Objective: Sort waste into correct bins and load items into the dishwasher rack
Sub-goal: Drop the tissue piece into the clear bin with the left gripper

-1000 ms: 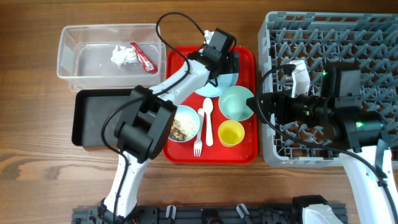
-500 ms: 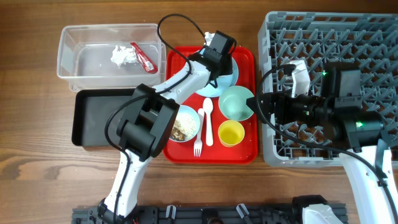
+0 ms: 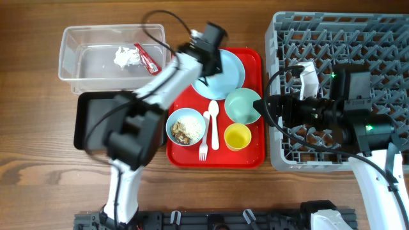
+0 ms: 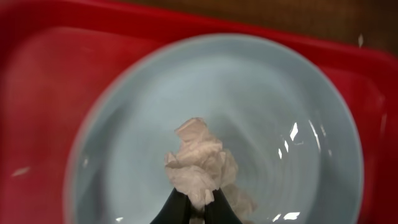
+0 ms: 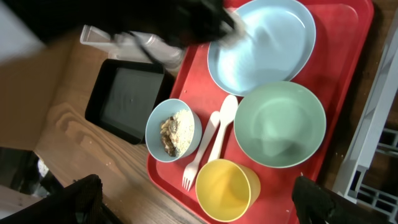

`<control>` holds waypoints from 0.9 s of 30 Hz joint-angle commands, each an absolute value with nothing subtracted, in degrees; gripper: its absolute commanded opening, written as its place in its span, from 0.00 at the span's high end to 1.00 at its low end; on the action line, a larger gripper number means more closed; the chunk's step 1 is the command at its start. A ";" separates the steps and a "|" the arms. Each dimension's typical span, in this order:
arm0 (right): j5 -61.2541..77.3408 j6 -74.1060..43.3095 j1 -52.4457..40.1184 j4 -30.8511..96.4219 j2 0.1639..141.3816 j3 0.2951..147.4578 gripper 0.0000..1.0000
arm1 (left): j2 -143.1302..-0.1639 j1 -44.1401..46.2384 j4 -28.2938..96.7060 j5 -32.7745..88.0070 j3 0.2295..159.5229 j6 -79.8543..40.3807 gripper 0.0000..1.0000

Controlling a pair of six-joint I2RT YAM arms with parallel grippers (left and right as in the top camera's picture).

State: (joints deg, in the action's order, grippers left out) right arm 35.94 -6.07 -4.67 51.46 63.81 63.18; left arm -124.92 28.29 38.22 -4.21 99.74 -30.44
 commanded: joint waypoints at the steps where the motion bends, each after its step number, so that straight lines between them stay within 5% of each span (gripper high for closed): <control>1: 35.46 -6.61 -4.54 51.51 64.29 64.38 0.00 | -112.07 23.07 43.44 -4.62 101.25 -33.71 0.96; 13: 35.46 -6.63 -4.54 51.29 64.29 64.38 0.00 | -110.52 8.47 58.83 -8.88 100.86 -33.65 0.94; 16: 35.46 -6.63 -4.54 51.33 64.29 64.38 0.00 | -111.48 6.48 59.09 -8.84 100.18 -33.63 0.77; 21: 35.46 -6.61 -4.54 51.29 64.29 64.38 0.01 | -111.74 5.72 60.31 -8.69 100.18 -33.19 0.05; 27: 35.46 -6.61 -4.54 51.29 64.29 64.38 0.00 | -109.65 5.74 61.19 -8.43 100.20 -31.22 0.00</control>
